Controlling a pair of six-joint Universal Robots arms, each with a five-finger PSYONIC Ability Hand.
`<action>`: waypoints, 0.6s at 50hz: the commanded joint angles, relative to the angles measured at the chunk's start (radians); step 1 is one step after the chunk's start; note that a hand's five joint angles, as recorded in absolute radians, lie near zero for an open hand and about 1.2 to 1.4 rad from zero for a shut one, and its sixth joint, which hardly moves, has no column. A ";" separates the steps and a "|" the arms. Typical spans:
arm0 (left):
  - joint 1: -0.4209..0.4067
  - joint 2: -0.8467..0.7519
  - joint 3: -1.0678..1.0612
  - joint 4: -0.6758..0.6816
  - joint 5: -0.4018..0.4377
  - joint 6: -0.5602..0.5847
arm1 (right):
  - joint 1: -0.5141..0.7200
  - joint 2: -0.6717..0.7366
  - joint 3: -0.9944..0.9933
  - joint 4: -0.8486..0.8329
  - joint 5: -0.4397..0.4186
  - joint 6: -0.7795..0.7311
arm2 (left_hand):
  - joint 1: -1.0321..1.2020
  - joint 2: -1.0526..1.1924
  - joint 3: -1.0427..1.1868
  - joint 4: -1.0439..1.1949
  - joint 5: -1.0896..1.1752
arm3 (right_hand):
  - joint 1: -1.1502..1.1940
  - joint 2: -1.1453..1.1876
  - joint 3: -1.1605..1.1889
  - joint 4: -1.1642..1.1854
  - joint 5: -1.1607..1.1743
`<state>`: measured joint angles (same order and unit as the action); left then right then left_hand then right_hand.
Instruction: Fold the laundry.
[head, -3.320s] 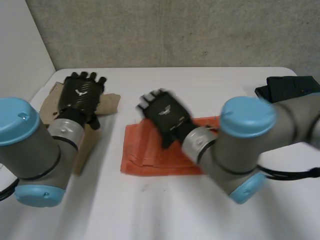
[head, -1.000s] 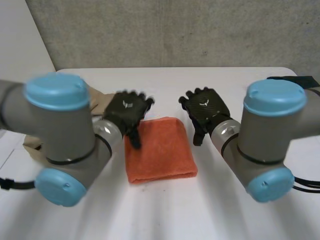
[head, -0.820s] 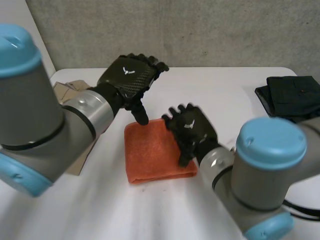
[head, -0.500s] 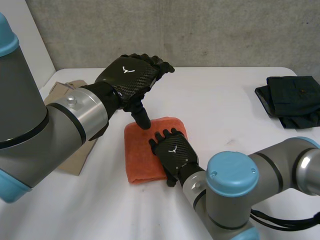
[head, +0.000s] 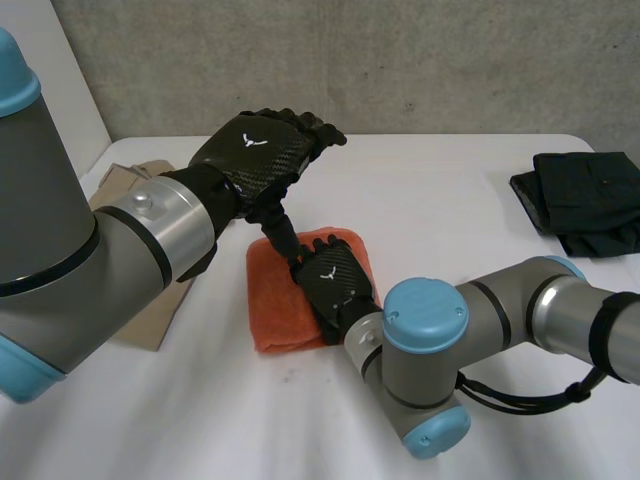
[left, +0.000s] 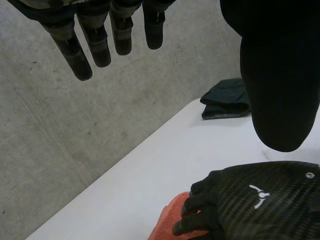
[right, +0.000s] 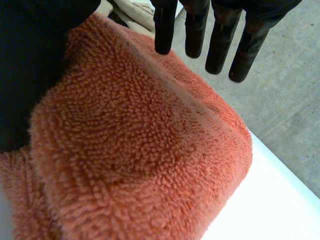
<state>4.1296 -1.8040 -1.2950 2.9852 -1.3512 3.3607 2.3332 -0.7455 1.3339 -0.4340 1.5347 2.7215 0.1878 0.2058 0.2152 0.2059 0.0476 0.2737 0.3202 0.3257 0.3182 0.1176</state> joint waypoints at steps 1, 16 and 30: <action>0.004 0.000 -0.001 0.000 0.000 -0.010 | 0.000 0.035 -0.068 0.014 -0.004 0.001 | 0.029 0.011 0.001 0.011 -0.006 | 0.205 0.158 0.153 0.160 0.186; 0.024 0.000 0.002 0.001 0.004 -0.064 | -0.057 0.092 -0.176 0.124 -0.050 0.000 | 0.055 0.037 0.028 0.037 0.021 | 1.123 1.076 1.071 1.078 1.104; 0.024 0.002 0.002 0.003 0.004 -0.066 | -0.354 -0.115 -0.049 0.165 -0.076 -0.071 | 0.082 0.063 0.054 0.063 0.047 | 1.123 1.076 1.071 1.078 1.104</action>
<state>4.1541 -1.8027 -1.2933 2.9872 -1.3457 3.2948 2.1140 -0.7797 1.2267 -0.2933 1.4749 2.7056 0.1908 0.2091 0.2173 0.2084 0.0513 0.8571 1.1479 1.1252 1.1670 0.8860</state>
